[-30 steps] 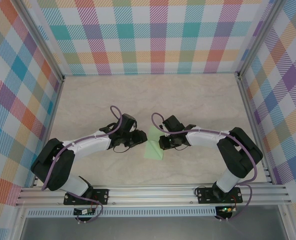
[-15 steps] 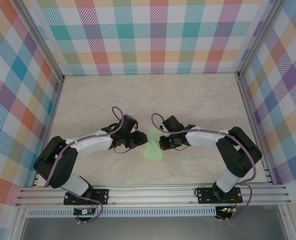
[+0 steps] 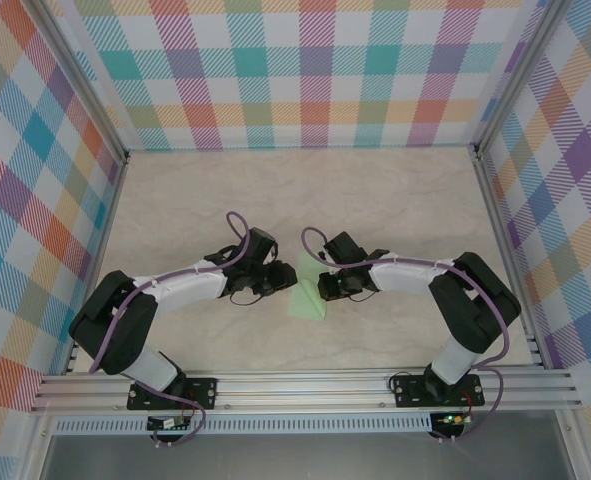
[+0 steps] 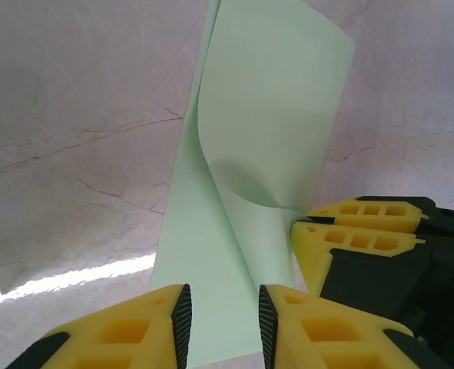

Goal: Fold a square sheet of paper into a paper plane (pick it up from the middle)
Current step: Fold the triangle a second time at the center of the table.

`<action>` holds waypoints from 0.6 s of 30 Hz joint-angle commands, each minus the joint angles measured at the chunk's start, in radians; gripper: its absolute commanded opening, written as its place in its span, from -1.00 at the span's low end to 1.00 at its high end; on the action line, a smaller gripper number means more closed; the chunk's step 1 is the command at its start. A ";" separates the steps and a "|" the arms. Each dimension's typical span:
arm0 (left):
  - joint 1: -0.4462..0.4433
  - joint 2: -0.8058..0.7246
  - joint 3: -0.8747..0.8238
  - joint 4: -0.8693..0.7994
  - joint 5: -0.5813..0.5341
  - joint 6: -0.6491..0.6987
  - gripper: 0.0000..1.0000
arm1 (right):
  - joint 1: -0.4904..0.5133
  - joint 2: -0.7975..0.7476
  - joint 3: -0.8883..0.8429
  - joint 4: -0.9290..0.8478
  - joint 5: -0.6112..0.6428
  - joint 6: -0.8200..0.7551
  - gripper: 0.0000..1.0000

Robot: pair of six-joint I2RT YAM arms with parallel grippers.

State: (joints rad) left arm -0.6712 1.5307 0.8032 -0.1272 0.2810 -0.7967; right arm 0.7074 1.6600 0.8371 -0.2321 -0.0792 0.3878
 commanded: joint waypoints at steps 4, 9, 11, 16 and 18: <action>-0.012 0.025 0.023 0.042 0.037 -0.021 -0.61 | -0.005 0.017 0.002 -0.022 0.020 0.022 -0.72; -0.012 0.042 0.020 0.091 0.068 -0.055 -0.74 | -0.005 0.017 -0.010 -0.020 0.025 0.027 -0.74; -0.013 0.050 0.019 0.113 0.079 -0.073 -0.82 | -0.005 0.015 -0.013 -0.016 0.026 0.029 -0.76; -0.013 0.067 0.004 0.162 0.102 -0.107 -1.00 | -0.005 0.012 -0.018 -0.015 0.028 0.032 -0.76; -0.015 0.073 0.000 0.171 0.101 -0.116 -1.00 | -0.005 0.013 -0.018 -0.012 0.027 0.034 -0.76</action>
State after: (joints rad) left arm -0.6731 1.5913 0.8032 0.0025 0.3588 -0.8841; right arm 0.7074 1.6600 0.8341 -0.2298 -0.0681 0.4103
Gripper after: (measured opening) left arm 0.048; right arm 0.121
